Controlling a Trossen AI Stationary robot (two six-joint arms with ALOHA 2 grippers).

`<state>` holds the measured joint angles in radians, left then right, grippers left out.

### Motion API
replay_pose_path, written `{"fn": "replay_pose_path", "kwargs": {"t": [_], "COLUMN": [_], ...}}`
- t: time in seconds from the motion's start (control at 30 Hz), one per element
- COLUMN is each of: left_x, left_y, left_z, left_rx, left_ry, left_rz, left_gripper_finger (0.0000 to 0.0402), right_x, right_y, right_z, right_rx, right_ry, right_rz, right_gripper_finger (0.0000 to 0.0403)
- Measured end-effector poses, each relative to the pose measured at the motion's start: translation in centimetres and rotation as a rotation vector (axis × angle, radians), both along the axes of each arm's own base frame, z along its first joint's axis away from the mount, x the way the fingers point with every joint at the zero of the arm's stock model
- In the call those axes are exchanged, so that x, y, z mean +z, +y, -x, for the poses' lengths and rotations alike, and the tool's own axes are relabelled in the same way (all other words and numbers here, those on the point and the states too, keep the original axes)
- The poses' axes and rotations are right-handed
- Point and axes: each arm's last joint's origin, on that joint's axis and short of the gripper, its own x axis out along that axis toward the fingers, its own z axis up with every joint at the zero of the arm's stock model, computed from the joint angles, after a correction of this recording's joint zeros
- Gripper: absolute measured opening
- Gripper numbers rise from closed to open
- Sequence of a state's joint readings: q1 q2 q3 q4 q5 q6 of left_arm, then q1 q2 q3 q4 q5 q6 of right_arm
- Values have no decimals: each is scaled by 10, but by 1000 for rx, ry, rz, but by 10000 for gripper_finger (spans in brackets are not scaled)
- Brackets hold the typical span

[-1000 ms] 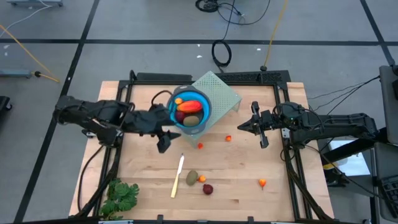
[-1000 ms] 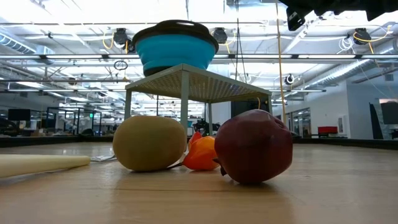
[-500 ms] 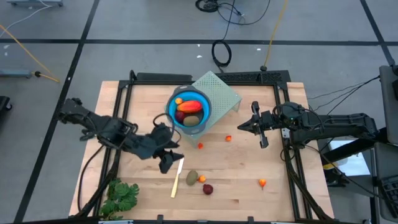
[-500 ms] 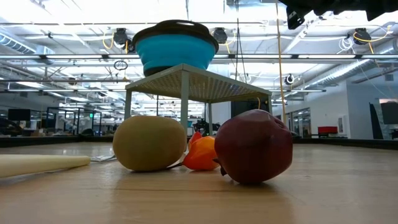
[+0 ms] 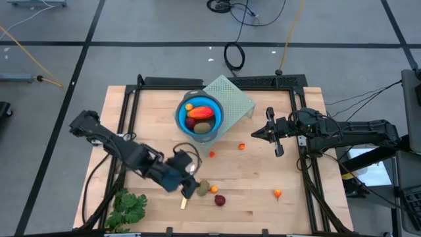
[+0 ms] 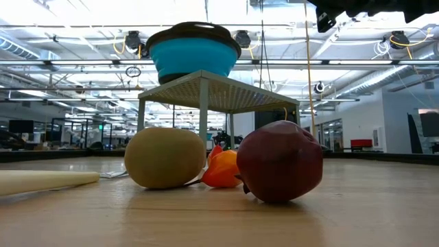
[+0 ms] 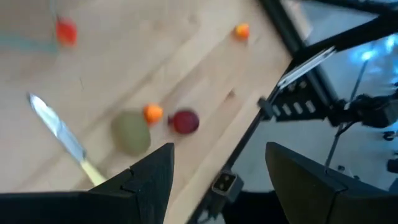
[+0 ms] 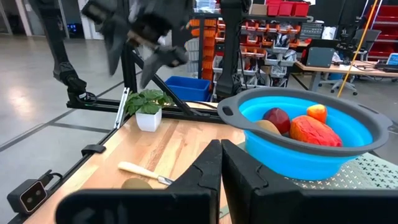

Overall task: Pick & Place Fruit
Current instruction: Put the kiwi into the blue strainer bowl

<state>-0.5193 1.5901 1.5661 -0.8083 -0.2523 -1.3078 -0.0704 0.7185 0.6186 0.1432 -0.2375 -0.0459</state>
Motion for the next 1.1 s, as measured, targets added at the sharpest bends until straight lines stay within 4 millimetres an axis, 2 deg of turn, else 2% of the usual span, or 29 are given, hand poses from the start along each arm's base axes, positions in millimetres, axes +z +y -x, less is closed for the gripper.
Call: {"fn": "replay_pose_path", "kwargs": {"t": [0.23,0.43,0.73,0.87,1.1], "left_x": [-34,-60,-88,-101,-124], "left_y": [-18,-20,-8,0,9], "left_z": [-19,-34,-54,-64,-76], "left_rx": [46,118,272,291,304], "left_ry": [144,217,306,355,427], "left_rz": [115,127,179,189,193], "left_gripper_finger": [253,253,252,252,252], "right_x": [-3,-8,-8,-8,-8], "right_y": [0,0,0,0,0], "right_z": [0,1,1,1,1], "right_rx": [-1,-2,4,9,9], "right_ry": [36,87,70,59,58], "right_rz": [-29,-38,53,116,123], "right_gripper_finger": [4,4,4,4,4]}}
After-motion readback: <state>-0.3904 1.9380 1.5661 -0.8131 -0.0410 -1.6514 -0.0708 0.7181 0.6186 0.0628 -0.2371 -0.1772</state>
